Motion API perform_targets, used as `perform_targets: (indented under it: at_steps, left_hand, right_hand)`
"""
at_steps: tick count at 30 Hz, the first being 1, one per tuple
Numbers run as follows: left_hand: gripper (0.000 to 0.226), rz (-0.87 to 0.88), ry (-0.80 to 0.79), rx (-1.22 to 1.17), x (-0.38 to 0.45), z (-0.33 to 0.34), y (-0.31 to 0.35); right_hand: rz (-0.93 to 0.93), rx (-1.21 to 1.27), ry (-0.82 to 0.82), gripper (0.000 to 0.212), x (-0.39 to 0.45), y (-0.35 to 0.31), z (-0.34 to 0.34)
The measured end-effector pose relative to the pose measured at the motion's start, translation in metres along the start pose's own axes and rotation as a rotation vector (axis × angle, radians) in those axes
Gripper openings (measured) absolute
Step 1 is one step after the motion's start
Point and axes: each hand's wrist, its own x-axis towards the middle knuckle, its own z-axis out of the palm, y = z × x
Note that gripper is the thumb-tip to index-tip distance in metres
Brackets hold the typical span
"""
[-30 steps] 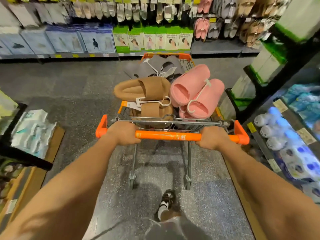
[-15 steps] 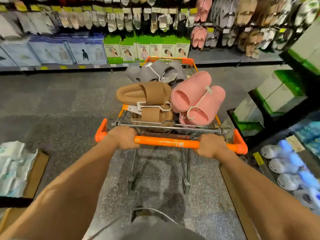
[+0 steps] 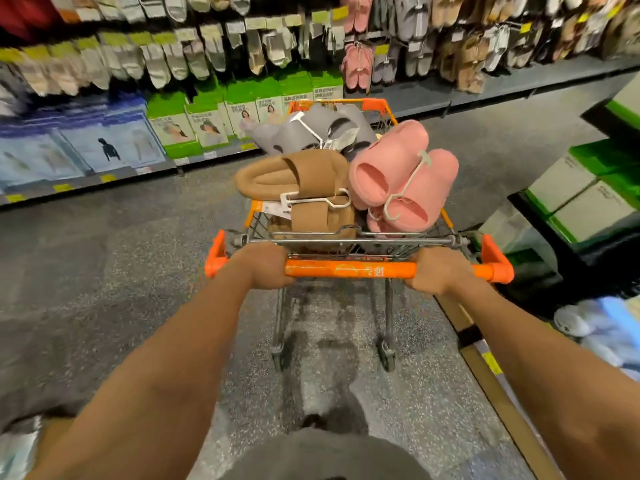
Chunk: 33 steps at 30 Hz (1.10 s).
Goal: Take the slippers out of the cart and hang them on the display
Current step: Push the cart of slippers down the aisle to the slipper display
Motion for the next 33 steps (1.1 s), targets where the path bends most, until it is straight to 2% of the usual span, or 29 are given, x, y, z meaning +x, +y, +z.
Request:
perform_targets:
  at_steps: [11, 17, 25, 33]
  left_hand:
    - [0.028, 0.125, 0.000, 0.073, 0.159, -0.069, -0.062]
    - [0.031, 0.173, 0.012, 0.128, 0.262, -0.112, -0.085]
    - [0.036, 0.212, -0.038, 0.136, 0.386, -0.186, -0.091]
    - [0.030, 0.317, -0.117, 0.126, 0.503, -0.242, -0.077]
  right_hand:
    - [0.081, 0.001, 0.048, 0.026, 0.127, 0.018, -0.054]
    - [0.132, 0.004, 0.045, 0.031, 0.204, 0.041, -0.089]
    - [0.210, 0.040, 0.045, 0.026, 0.308, 0.088, -0.134]
    - [0.313, 0.048, 0.063, 0.024, 0.385, 0.147, -0.170]
